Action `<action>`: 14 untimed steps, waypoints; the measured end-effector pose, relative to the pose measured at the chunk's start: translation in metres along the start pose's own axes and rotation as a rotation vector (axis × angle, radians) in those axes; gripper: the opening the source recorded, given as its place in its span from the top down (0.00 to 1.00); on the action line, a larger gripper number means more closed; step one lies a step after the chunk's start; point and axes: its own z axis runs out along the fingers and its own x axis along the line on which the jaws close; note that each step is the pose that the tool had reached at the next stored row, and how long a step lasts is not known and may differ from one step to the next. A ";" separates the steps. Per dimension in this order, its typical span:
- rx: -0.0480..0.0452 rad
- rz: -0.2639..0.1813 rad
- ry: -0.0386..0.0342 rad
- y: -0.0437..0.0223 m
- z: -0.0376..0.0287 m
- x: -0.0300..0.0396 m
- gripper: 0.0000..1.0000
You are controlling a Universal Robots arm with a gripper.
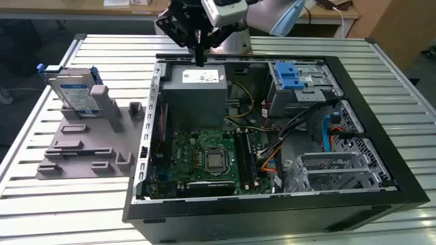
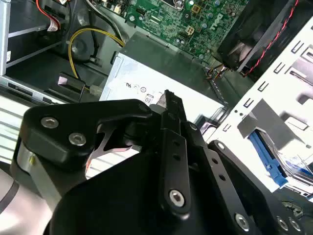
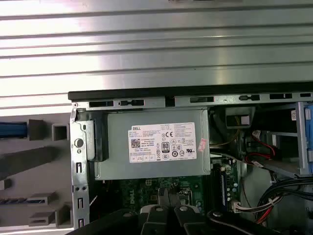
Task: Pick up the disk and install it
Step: 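Reach for the disk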
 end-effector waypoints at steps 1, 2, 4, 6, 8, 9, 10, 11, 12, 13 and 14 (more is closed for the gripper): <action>0.0000 0.000 0.0000 0.0000 0.0000 0.0000 0.89; 0.0000 0.000 0.0000 0.0000 0.0000 0.0000 0.89; 0.0000 0.000 0.0000 0.0000 0.0000 0.0000 0.89; 0.0000 0.000 0.0000 0.0000 0.0000 0.0005 0.89; -0.0001 0.000 -0.0001 -0.0001 0.0000 0.0013 0.89; -0.0001 0.000 -0.0001 -0.0002 0.0001 0.0018 0.89; -0.0001 0.000 0.0000 -0.0002 0.0001 0.0026 0.89; 0.0000 0.000 0.0000 -0.0003 0.0000 0.0034 0.89; 0.0001 0.000 0.0000 -0.0003 0.0000 0.0042 0.89; 0.0000 0.000 0.0000 -0.0004 0.0000 0.0050 0.89; 0.0000 0.000 0.0000 -0.0004 0.0000 0.0057 0.89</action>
